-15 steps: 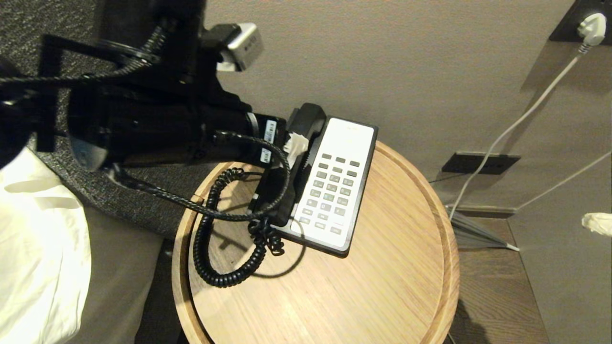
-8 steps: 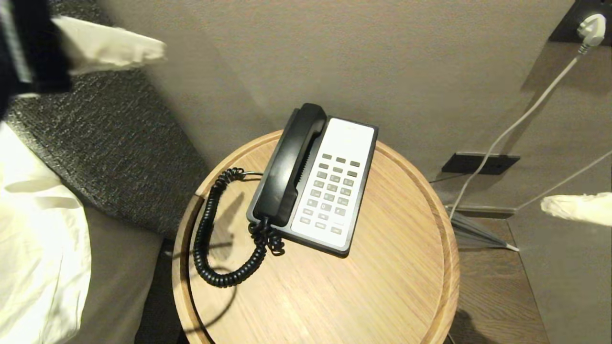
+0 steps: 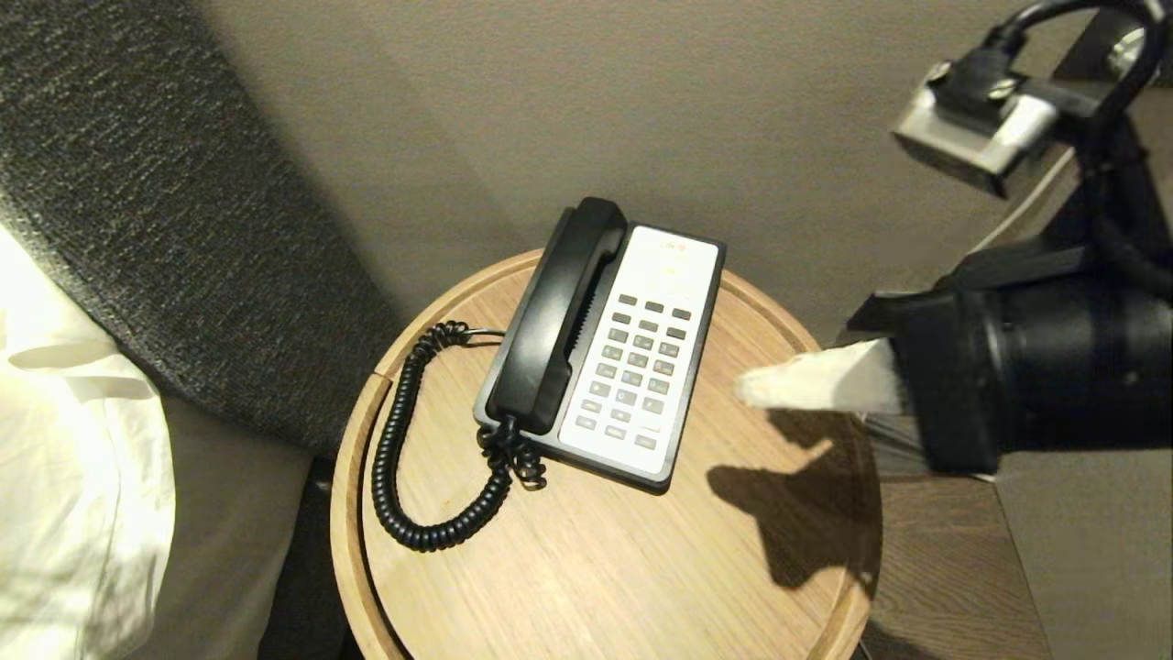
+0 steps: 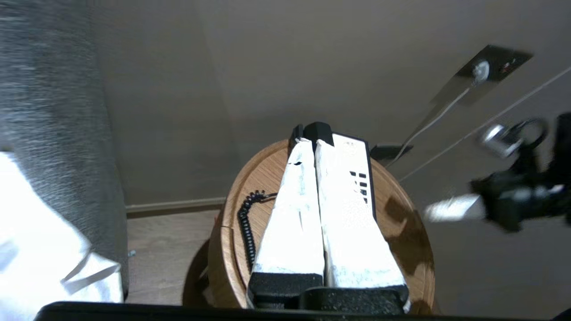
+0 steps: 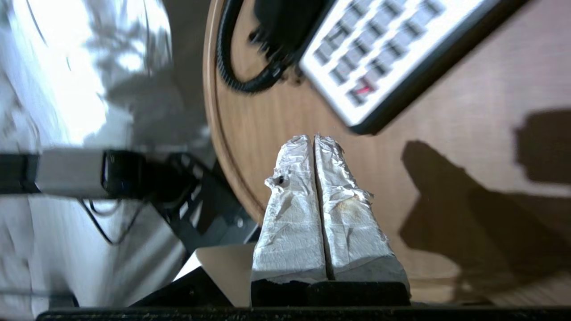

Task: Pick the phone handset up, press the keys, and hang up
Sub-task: End the call using the dial pad

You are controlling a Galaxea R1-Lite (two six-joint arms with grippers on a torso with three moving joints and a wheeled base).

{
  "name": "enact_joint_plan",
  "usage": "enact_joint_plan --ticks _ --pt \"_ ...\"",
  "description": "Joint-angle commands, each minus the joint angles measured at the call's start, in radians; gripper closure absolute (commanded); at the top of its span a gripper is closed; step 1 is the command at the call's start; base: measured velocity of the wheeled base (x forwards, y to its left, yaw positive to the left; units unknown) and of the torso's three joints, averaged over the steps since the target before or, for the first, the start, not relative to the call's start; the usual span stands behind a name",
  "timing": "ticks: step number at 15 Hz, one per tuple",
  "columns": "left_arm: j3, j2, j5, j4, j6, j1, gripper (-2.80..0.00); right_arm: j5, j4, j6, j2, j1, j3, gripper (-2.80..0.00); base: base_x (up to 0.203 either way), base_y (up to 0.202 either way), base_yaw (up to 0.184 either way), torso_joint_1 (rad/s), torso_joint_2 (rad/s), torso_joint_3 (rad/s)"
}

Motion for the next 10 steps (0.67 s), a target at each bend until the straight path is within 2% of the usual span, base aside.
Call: enact_joint_plan --ticks 1,6,10 --pt "0.009 -0.071 0.001 0.003 -0.001 0.006 0.0 -0.001 0.012 0.001 0.113 0.04 -0.01 0.0 0.0 0.0 0.0 0.0 0.0 0.0" --pt "0.031 -0.102 -0.001 0.004 -0.003 0.006 0.0 -0.002 0.003 -0.008 0.162 0.04 -0.007 0.0 0.0 0.0 0.0 0.0 0.0 0.0" --pt "0.024 -0.099 -0.008 -0.001 -0.003 0.006 0.0 -0.06 -0.023 -0.025 0.205 0.032 -0.011 0.0 0.0 0.0 0.0 0.0 0.0 0.0"
